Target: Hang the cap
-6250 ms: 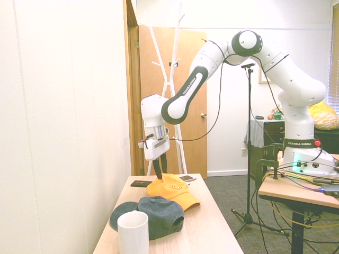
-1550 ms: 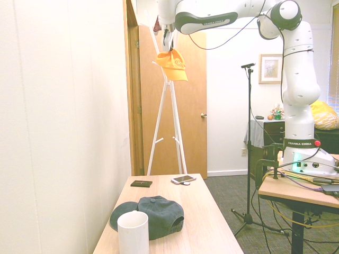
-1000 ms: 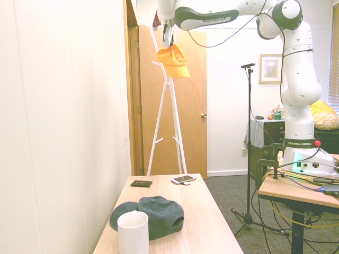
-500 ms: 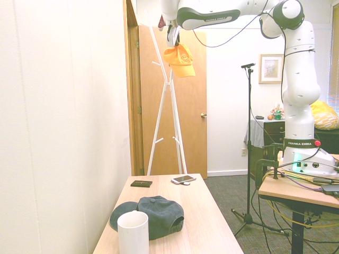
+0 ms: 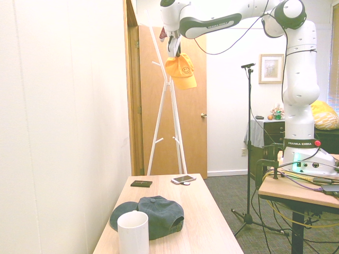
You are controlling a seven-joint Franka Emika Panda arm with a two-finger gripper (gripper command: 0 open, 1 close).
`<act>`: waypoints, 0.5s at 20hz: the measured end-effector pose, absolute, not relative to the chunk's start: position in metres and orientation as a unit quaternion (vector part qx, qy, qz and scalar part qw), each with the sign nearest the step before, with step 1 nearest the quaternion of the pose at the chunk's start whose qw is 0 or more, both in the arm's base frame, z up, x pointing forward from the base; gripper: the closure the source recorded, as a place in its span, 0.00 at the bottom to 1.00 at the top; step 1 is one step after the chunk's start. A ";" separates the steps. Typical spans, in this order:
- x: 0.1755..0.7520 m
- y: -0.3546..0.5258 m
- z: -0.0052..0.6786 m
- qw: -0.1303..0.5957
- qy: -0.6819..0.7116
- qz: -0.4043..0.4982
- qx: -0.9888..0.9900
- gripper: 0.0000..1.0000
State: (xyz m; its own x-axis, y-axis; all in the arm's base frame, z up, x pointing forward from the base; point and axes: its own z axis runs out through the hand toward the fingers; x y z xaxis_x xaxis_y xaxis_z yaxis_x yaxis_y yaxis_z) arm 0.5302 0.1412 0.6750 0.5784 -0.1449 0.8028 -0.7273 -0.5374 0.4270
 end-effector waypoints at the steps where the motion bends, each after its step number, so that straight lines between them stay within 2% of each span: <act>1: 0.530 0.141 0.673 0.394 -0.274 0.368 0.796 0.00; 10: 0.530 0.138 0.670 0.393 -0.277 0.368 0.796 0.00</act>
State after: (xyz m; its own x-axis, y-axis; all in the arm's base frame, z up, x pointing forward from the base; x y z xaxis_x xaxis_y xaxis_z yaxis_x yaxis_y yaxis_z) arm 0.5304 0.1376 0.6700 0.5751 -0.1521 0.8038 -0.7306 -0.5374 0.4211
